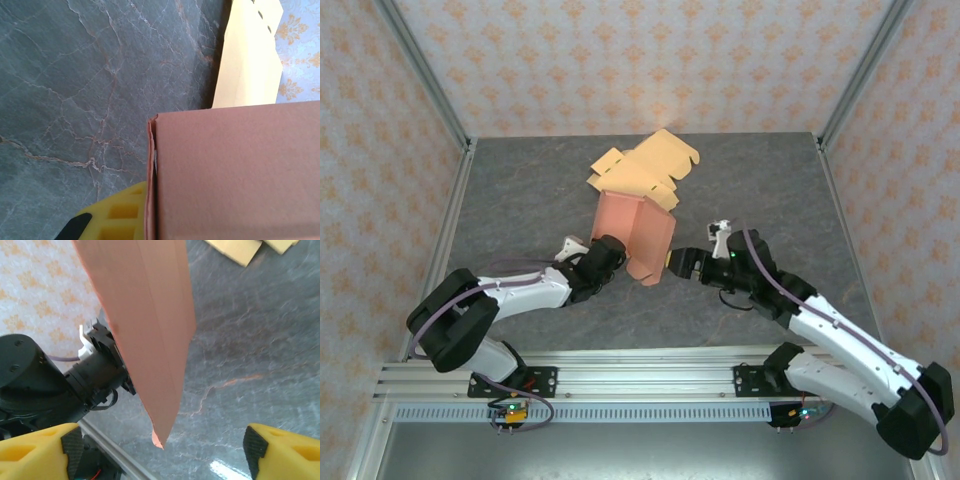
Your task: Fold the paper box
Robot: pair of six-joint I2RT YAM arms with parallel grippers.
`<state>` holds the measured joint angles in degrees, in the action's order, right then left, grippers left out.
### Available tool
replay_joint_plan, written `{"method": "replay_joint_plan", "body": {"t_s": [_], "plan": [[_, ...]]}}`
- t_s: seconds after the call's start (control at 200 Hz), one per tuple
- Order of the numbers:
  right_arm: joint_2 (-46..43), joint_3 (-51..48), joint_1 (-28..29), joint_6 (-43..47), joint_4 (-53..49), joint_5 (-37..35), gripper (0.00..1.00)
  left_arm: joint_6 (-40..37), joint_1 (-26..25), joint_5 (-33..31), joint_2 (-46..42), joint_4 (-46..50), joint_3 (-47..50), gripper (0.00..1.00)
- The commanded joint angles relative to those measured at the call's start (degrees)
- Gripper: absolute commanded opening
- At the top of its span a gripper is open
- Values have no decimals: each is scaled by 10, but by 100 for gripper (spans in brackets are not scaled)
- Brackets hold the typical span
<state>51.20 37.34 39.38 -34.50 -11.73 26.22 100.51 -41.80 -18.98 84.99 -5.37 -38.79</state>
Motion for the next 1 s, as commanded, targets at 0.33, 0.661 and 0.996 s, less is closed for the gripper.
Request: {"method": "replay_joint_plan", "body": {"t_s": [0.33,0.661,0.996], "plan": [[162,112,53,55,-4,-76,7,30,-7,0,-24,-8,10,0],[218,249,30,307,-202,-187,0,-148,-9,31,-181,-72,96,100],[181,282,6,703,-306,-150,0,-689,-2,4,-599,231,81,100]]}}
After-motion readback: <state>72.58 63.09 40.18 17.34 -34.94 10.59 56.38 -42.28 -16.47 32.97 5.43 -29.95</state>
